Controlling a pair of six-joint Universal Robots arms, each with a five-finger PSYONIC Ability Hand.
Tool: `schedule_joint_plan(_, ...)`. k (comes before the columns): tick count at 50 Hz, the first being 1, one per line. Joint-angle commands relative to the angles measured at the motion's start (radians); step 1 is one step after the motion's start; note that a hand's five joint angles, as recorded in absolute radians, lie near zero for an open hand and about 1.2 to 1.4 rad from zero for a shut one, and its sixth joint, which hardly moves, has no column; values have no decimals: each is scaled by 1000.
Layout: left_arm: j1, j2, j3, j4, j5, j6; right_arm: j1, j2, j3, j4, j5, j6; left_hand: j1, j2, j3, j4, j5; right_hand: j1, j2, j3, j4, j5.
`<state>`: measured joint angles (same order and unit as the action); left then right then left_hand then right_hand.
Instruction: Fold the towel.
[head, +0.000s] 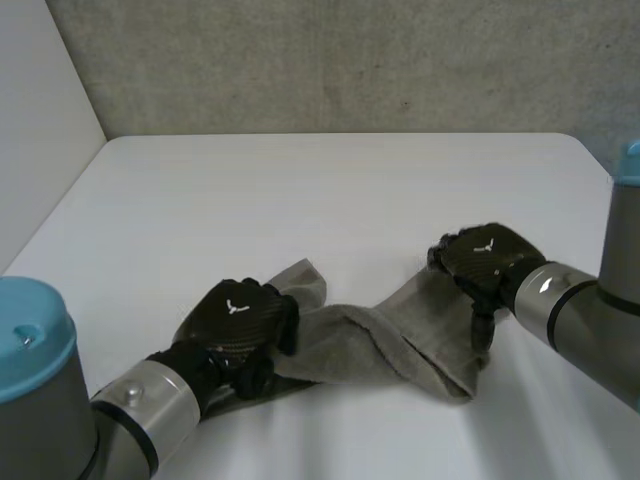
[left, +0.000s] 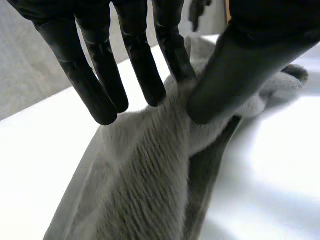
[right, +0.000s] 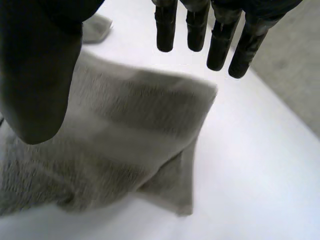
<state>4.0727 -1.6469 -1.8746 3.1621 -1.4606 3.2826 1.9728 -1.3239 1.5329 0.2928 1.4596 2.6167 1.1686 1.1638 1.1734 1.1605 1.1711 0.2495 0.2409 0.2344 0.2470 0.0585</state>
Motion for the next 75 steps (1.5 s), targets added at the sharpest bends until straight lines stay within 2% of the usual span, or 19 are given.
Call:
schedule_joint_plan(1, -11, 76, 40, 3, 0, 3, 5, -112, -16, -31, -64, -4, -500, -495, -505, -492, -677, -75, -66, -60, -72, -58)
schedule_joint_plan(10, 34, -40, 213, 16, 6, 3, 18, -137, 62, -37, -226, -235, -567, -563, -572, -559, -744, -75, -66, -60, -72, -58)
schedule_joint_plan(16, 41, -285, 392, -7, 69, 3, 57, -13, 44, -35, -223, -394, -640, -636, -645, -632, -817, -75, -66, -60, -72, -58)
schedule_joint_plan(28, 40, -574, 655, -178, 152, 101, 78, 210, -70, -41, -122, -409, -817, -812, -822, -809, -994, -74, -65, -58, -71, -57)
schedule_joint_plan(33, 38, -639, 721, -292, 152, 146, 77, 264, -97, -43, -97, -409, -797, -792, -801, -788, -974, 132, 141, 147, 135, 148)
schedule_joint_plan(35, 38, -660, 738, -353, 154, 157, 64, 275, -105, -44, -97, -409, -756, -751, -760, -748, -933, 477, 485, 492, 479, 493)
schedule_joint_plan(36, 38, -660, 738, -353, 154, 157, 64, 275, -105, -44, -97, -409, -755, -751, -760, -747, -932, 478, 487, 494, 481, 495)
schedule_joint_plan(38, 37, -662, 738, -376, 155, 158, 61, 265, -106, -53, -101, -391, -586, -582, -591, -578, -763, 896, 905, 911, 899, 913)
schedule_joint_plan(39, 37, -662, 738, -376, 155, 158, 61, 265, -106, -54, -101, -391, -585, -580, -590, -577, -762, 898, 907, 913, 901, 915)
schedule_joint_plan(40, 38, -653, 733, -376, 154, 158, 64, 265, -103, -60, -102, -386, -356, -351, -360, -347, -533, 1055, 1064, 1070, 1058, 1072)
schedule_joint_plan(41, 38, -653, 733, -376, 154, 158, 64, 265, -103, -60, -102, -386, -353, -348, -358, -345, -530, 1057, 1065, 1072, 1059, 1073)
schedule_joint_plan(43, 38, -631, 730, -376, 149, 154, 63, 259, -99, -66, -104, -376, 27, 32, 22, 35, -150, 1147, 1155, 1162, 1149, 1163)
schedule_joint_plan(45, 38, -611, 732, -376, 148, 152, 55, 255, -100, -61, -104, -368, 191, 196, 186, 199, 14, 1147, 1155, 1162, 1149, 1163)
schedule_joint_plan(49, 40, -574, 739, -372, 144, 150, 29, 245, -116, -57, -105, -354, 228, 232, 223, 236, 51, 1147, 1155, 1162, 1149, 1163)
schedule_joint_plan(57, 60, -544, 922, -203, 66, 150, 12, 238, -361, -261, -143, -70, 228, 232, 223, 236, 51, 1147, 1155, 1162, 1149, 1163)
schedule_joint_plan(62, 126, -492, 1121, -10, -179, 138, -80, 70, -366, -752, -239, 399, 228, 232, 223, 236, 51, 1147, 1155, 1162, 1149, 1163)
schedule_joint_plan(65, 138, -461, 1134, 50, -222, 131, -123, -16, -309, -955, -239, 614, 228, 232, 223, 236, 51, 1147, 1155, 1162, 1149, 1163)
schedule_joint_plan(71, 187, -363, 1042, 217, -254, 66, -155, -51, -281, -917, -278, 692, 228, 232, 223, 236, 51, 1147, 1155, 1162, 1149, 1163)
schedule_joint_plan(75, 202, -317, 901, 245, -210, 58, -155, -23, -284, -783, -343, 576, 228, 232, 223, 236, 51, 1147, 1155, 1162, 1149, 1163)
